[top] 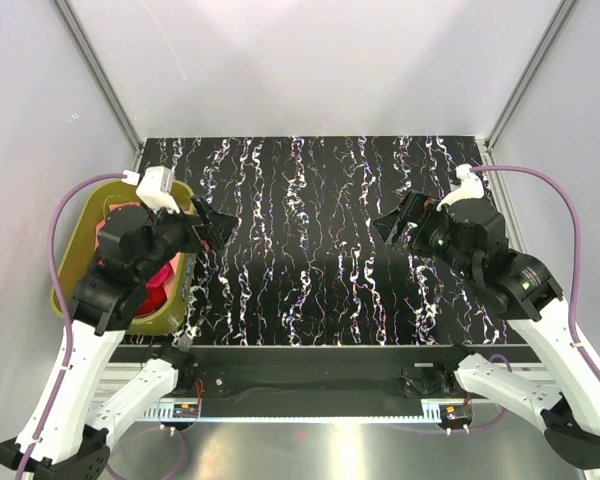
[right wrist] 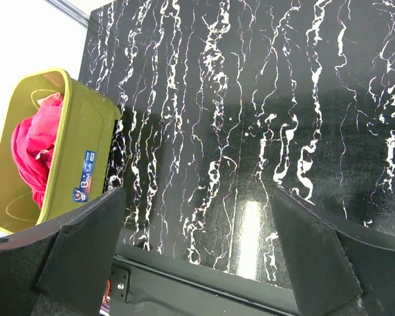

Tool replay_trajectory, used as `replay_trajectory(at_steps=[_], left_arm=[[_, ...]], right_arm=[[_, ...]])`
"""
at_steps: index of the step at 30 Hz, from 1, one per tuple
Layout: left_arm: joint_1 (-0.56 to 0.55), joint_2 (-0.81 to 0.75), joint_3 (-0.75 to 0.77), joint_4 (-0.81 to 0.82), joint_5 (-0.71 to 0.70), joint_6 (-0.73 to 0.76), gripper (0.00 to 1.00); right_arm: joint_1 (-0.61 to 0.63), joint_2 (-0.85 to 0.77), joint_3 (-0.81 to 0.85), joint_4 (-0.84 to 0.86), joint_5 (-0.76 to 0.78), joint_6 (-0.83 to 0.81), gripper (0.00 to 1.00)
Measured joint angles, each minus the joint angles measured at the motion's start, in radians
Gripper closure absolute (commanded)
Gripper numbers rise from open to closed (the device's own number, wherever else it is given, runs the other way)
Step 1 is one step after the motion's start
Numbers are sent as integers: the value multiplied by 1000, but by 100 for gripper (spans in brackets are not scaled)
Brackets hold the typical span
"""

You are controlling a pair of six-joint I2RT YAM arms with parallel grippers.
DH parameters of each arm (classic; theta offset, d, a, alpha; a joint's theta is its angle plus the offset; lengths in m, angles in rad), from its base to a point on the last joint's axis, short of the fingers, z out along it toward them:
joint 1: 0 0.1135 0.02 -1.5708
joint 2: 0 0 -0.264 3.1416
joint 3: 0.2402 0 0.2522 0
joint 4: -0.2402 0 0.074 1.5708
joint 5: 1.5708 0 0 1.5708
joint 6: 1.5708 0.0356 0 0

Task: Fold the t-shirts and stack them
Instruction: Grab the tshirt from the pile

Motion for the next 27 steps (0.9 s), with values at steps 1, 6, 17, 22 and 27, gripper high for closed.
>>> replay_trajectory(at_steps=[1,6,17,22,27], left_arm=[[0,0,0,0,-10,-3,1],[0,20,1,0,-79,-24,3],[104,227,71,-169,-565,-296,11],[303,214,33,-186,-635,-432,18],[444,255,-60,-179,-616,-513,21]], right_arm=[[0,-4,-2,0,0,0,0],[0,-10,-4,2,-4,4,0],[0,-108,-55,26,-64,40,0],[0,-156,-75,26,-65,44,0],[0,-166,-83,18,-53,27,0]])
